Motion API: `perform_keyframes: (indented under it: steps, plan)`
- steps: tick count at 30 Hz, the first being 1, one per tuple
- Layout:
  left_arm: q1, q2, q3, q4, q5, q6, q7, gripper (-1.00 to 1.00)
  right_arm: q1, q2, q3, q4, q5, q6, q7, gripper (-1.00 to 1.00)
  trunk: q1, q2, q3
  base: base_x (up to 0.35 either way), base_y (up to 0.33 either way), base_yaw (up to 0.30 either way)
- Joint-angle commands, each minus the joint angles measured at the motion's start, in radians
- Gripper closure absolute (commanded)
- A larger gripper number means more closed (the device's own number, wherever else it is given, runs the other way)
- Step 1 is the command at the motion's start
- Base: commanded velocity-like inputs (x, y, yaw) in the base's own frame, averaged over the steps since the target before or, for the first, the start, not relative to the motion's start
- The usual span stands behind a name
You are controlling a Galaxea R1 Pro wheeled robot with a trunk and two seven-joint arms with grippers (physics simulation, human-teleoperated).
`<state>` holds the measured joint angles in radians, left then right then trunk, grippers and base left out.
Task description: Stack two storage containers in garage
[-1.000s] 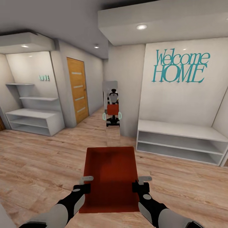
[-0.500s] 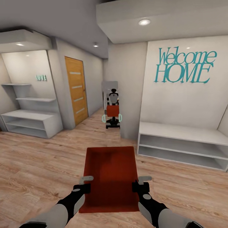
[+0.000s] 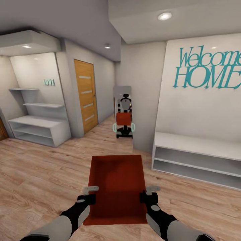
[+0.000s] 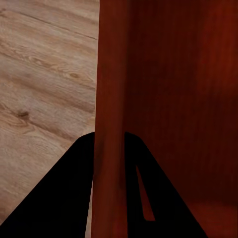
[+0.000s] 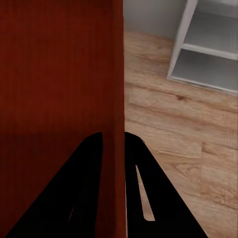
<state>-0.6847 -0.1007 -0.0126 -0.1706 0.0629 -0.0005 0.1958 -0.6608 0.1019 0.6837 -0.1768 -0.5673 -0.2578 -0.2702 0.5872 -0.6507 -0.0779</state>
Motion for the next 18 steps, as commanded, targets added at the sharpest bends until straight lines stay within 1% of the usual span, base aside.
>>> perform_keyframes:
  steps: [1, 18]
  plan:
    - [0.000, 0.015, 0.016, 0.002, 0.008, 0.001, 0.010, 1.00, -0.001, -0.001, 0.002, -0.003, 0.009, -0.041, -0.003, 1.00, 0.001, -0.002, -0.002, 0.322, 0.000, 0.261]
    - [0.000, 0.015, 0.016, 0.003, 0.007, 0.001, 0.010, 1.00, -0.001, -0.001, 0.003, -0.003, 0.009, -0.041, 0.000, 1.00, 0.001, -0.002, -0.002, 0.322, 0.000, 0.269]
